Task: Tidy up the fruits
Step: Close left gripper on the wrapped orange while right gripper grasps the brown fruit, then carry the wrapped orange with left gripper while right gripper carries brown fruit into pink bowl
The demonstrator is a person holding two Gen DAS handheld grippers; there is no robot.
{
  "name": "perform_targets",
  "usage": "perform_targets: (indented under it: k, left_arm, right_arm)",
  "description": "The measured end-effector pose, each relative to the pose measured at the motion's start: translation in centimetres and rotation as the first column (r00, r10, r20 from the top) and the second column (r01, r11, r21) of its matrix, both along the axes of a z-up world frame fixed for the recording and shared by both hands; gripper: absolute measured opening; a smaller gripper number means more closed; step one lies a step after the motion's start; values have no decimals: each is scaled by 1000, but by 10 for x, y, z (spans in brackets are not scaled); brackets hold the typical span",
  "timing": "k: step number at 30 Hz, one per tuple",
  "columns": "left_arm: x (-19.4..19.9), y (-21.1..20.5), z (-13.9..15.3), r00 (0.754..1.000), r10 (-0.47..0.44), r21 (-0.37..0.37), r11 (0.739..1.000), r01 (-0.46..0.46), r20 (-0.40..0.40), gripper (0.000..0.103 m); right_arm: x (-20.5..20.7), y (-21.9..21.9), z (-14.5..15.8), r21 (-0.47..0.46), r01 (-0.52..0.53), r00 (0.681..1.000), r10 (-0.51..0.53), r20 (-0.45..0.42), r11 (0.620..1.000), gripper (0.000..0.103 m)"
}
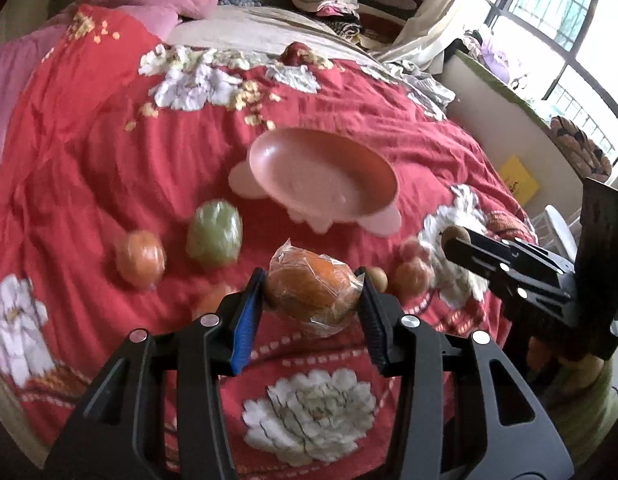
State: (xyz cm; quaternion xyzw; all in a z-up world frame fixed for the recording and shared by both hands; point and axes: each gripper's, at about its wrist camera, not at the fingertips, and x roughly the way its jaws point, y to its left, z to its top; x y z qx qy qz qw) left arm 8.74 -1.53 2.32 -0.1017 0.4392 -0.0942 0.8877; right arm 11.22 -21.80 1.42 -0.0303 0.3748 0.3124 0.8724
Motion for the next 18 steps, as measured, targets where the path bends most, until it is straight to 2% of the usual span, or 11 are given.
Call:
perform_targets:
  k: [9,18]
  left_arm:
    - [50,7,16,1000,-22,15,1000,22,-10,36]
    - [102,6,12,996,-63,16,998,64,-67,36]
  right_arm:
    - [25,21,15,1,-39,999,39,22,999,25]
    - [51,42,14,-29,-75,997,76,15,997,25]
